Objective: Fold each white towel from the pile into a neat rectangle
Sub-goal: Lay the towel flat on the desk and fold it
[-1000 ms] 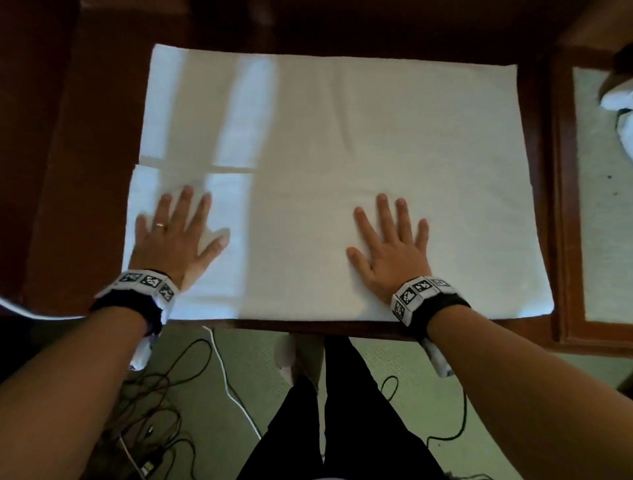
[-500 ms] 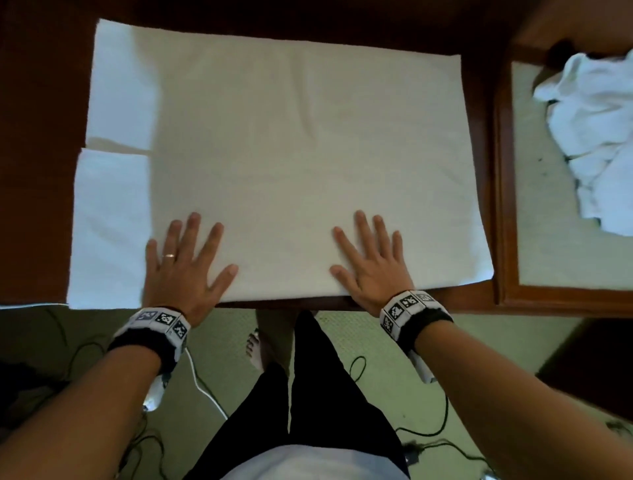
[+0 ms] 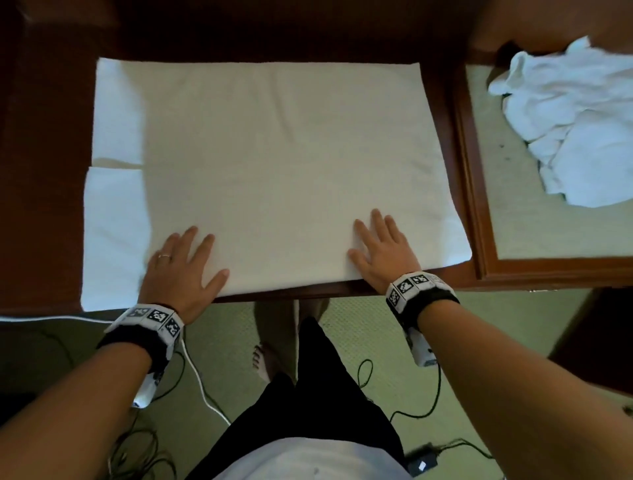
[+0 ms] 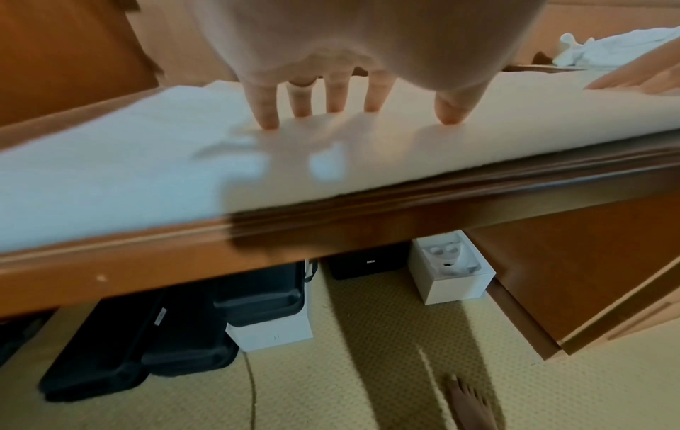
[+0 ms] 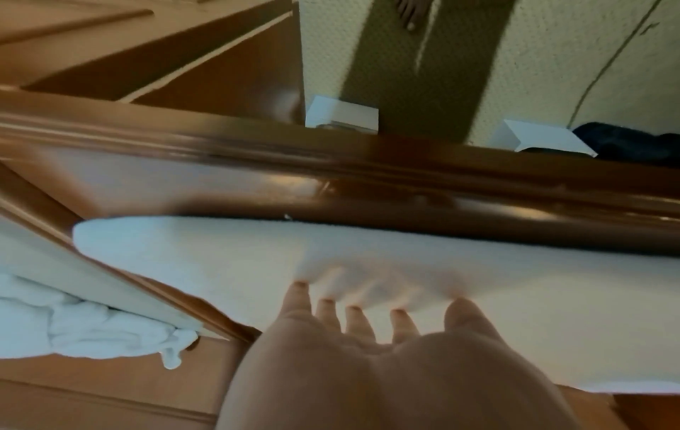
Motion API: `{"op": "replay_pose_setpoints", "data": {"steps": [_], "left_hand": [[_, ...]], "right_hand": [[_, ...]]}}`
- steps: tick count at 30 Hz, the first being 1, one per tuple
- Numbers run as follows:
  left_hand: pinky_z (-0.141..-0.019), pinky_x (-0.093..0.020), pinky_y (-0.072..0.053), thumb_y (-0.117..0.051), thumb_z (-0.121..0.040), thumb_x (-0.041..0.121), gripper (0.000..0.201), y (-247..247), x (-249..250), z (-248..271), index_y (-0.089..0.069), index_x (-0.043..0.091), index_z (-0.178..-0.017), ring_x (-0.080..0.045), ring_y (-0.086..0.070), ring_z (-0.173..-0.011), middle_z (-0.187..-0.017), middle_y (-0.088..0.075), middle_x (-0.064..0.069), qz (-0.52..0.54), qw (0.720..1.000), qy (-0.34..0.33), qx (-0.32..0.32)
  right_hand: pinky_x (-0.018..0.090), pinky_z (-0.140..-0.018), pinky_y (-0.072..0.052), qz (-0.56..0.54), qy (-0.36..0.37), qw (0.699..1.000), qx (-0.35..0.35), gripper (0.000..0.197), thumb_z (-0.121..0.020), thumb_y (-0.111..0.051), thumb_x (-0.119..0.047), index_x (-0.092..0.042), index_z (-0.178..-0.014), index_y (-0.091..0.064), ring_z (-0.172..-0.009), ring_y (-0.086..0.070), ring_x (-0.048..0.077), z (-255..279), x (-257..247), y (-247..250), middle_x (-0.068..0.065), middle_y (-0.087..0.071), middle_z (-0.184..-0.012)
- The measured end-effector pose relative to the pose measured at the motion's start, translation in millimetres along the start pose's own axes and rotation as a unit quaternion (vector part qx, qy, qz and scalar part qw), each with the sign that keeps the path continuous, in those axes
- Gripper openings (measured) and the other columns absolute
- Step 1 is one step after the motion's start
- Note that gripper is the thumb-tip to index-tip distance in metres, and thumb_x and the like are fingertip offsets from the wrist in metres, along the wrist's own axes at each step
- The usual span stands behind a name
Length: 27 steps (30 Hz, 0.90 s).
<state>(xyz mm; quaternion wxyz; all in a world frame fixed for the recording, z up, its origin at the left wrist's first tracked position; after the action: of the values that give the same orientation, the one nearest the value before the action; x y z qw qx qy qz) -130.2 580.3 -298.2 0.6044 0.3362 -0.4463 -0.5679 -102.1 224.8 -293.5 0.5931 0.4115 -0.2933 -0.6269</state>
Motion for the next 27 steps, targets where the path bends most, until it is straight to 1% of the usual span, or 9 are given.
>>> {"op": "replay_pose_setpoints", "data": {"steps": [2, 4, 6, 8, 11, 14, 20, 24, 27], "left_hand": [[-0.113, -0.052, -0.034, -0.025, -0.083, 0.072, 0.086, 3.2, -2.2, 7.2, -0.043, 0.02, -0.15, -0.035, -0.032, -0.145, -0.161, -0.032, -0.008, 0.017, 1.0, 0.014, -0.007], [-0.106, -0.049, -0.041, -0.033, -0.083, 0.068, 0.079, 13.5, -1.5, 12.8, -0.055, 0.019, -0.141, -0.033, -0.045, -0.136, -0.152, -0.045, -0.008, 0.033, 0.999, 0.035, -0.011], [-0.096, -0.044, -0.046, -0.038, -0.089, 0.065, 0.065, 24.2, 1.9, 14.0, -0.061, 0.021, -0.131, -0.032, -0.054, -0.122, -0.137, -0.055, -0.006, 0.011, 0.999, 0.043, -0.029], [-0.092, -0.04, -0.047, -0.04, -0.095, 0.062, 0.054, 32.5, 1.6, 7.6, -0.06, 0.023, -0.127, -0.028, -0.056, -0.117, -0.129, -0.055, -0.002, -0.004, 0.997, 0.047, -0.065], [-0.095, -0.038, -0.045, -0.047, -0.096, 0.059, 0.049, 55.8, -4.8, -16.7, -0.056, 0.025, -0.131, -0.024, -0.055, -0.121, -0.133, -0.058, 0.0, 0.038, 0.993, 0.064, -0.094], [-0.097, -0.039, -0.047, -0.054, -0.095, 0.056, 0.048, 94.1, -6.1, -52.1, -0.057, 0.025, -0.132, -0.025, -0.058, -0.119, -0.129, -0.064, -0.001, 0.062, 0.993, 0.069, -0.074], [-0.096, -0.044, -0.049, -0.054, -0.095, 0.057, 0.046, 154.2, -14.6, -140.4, -0.057, 0.028, -0.13, -0.026, -0.059, -0.114, -0.124, -0.064, 0.001, 0.043, 0.995, 0.077, -0.045], [-0.101, -0.049, -0.046, -0.052, -0.097, 0.054, 0.052, 164.2, -27.1, -203.9, -0.048, 0.028, -0.142, -0.03, -0.051, -0.128, -0.142, -0.053, -0.002, -0.011, 0.996, 0.077, -0.045], [-0.108, -0.05, -0.041, -0.049, -0.099, 0.05, 0.062, 157.5, -34.6, -243.6, -0.031, 0.029, -0.154, -0.032, -0.039, -0.139, -0.158, -0.036, -0.002, -0.075, 0.995, 0.06, -0.042]], "right_hand": [[0.047, -0.122, -0.017, -0.004, -0.025, 0.999, -0.018, 0.064, -0.1, -0.034, -0.051, -0.029, -0.157, -0.013, -0.152, -0.002, 0.031, 7.1, -4.1, -3.5, 0.005, 0.002, -0.166], [0.047, -0.114, -0.034, 0.003, -0.039, 0.999, -0.005, 0.057, -0.098, -0.041, -0.047, -0.028, -0.151, -0.03, -0.147, -0.022, 0.032, 20.9, -8.3, 0.9, 0.006, -0.015, -0.164], [0.045, -0.098, -0.048, 0.014, -0.046, 0.999, 0.012, 0.047, -0.095, -0.045, -0.043, -0.023, -0.137, -0.049, -0.13, -0.045, 0.031, 29.7, -10.2, 12.3, 0.005, -0.039, -0.15], [0.04, -0.088, -0.05, 0.023, -0.049, 0.998, 0.006, 0.042, -0.095, -0.045, -0.042, -0.019, -0.128, -0.057, -0.115, -0.056, 0.03, 26.6, -10.5, 27.7, 0.005, -0.053, -0.132], [0.041, -0.093, -0.05, 0.016, -0.055, 0.998, 0.008, 0.043, -0.096, -0.045, -0.04, -0.02, -0.133, -0.056, -0.118, -0.055, 0.028, 5.4, -9.8, 57.8, 0.004, -0.057, -0.129], [0.042, -0.1, -0.047, -0.006, -0.045, 0.998, 0.032, 0.045, -0.097, -0.048, -0.037, -0.02, -0.138, -0.053, -0.125, -0.051, 0.027, -28.3, -13.5, 91.9, 0.004, -0.055, -0.136], [0.043, -0.102, -0.047, -0.003, -0.02, 0.998, 0.056, 0.046, -0.097, -0.052, -0.033, -0.02, -0.141, -0.049, -0.126, -0.051, 0.027, -123.1, -16.4, 151.8, 0.005, -0.054, -0.138], [0.043, -0.101, -0.048, 0.005, -0.005, 0.998, 0.068, 0.045, -0.098, -0.052, -0.027, -0.019, -0.142, -0.049, -0.125, -0.052, 0.029, -191.0, -9.3, 172.7, 0.007, -0.054, -0.139], [0.046, -0.108, -0.041, 0.037, 0.0, 0.996, 0.078, 0.051, -0.098, -0.052, -0.024, -0.019, -0.147, -0.04, -0.135, -0.042, 0.03, -230.3, 2.0, 177.8, 0.008, -0.041, -0.152]]}}
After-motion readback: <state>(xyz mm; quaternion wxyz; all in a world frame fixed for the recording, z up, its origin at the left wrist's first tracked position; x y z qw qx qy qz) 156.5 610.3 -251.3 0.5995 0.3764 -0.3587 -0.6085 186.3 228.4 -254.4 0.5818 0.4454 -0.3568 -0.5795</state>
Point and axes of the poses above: each hand's wrist, its own z-axis away from the middle knuckle, its own y-axis out of the back of the hand, x = y × z, the point moved 8 cm from there along -z, towards the middle knuckle
